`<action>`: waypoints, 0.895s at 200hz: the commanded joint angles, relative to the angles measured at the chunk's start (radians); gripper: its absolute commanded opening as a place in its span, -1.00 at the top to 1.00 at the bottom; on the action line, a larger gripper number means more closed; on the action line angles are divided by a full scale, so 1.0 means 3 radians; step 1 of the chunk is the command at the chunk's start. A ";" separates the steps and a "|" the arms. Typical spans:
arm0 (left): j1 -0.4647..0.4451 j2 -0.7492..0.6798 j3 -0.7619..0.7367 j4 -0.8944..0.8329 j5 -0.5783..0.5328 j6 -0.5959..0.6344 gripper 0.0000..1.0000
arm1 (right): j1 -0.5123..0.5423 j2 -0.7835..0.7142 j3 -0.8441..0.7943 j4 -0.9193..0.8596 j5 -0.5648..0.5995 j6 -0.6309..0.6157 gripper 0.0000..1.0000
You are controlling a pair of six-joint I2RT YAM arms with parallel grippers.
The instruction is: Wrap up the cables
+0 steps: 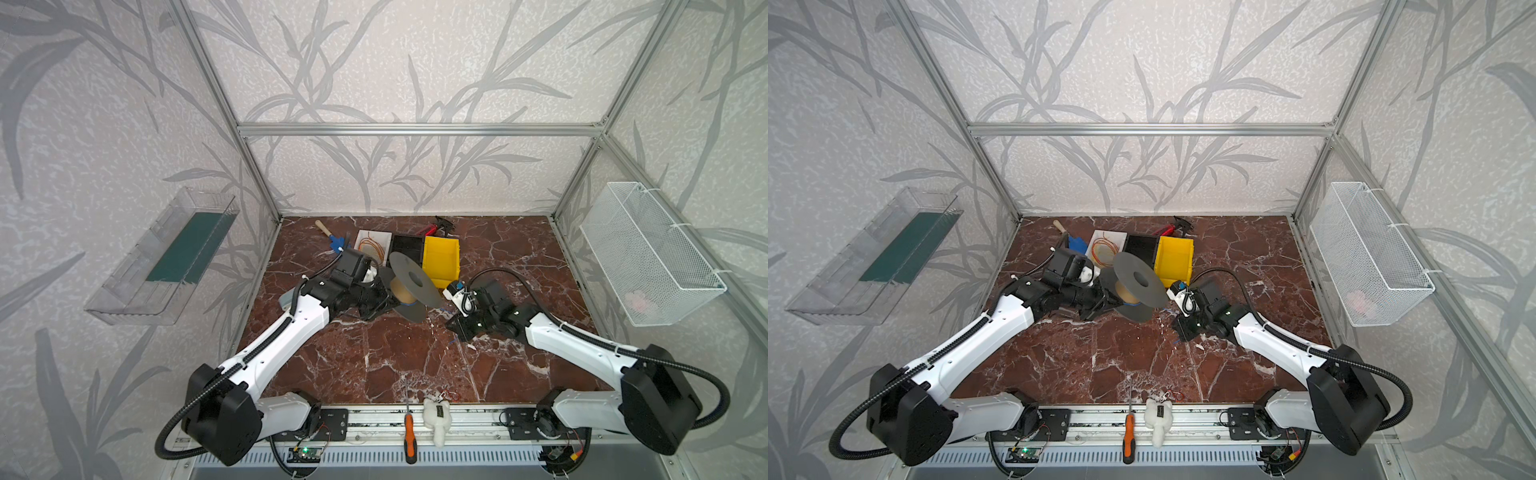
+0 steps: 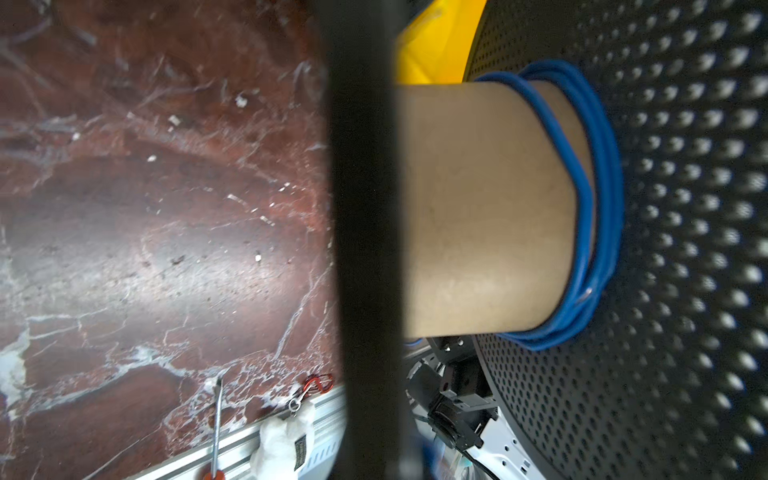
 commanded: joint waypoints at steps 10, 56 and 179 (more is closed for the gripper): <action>0.0119 -0.0463 -0.0218 0.0317 -0.0415 -0.0278 1.00 | -0.0058 0.0082 -0.0167 -0.0467 0.0013 0.0160 1.00; 0.0118 -0.0576 -0.0657 0.0475 -0.0497 -0.0397 1.00 | 0.0094 0.0463 -0.0058 -0.0476 -0.0065 0.0107 0.84; 0.0119 -0.0929 -0.1074 0.0254 -0.1002 -0.0623 1.00 | 0.0469 0.0114 0.0184 -0.0672 0.0017 0.0359 0.05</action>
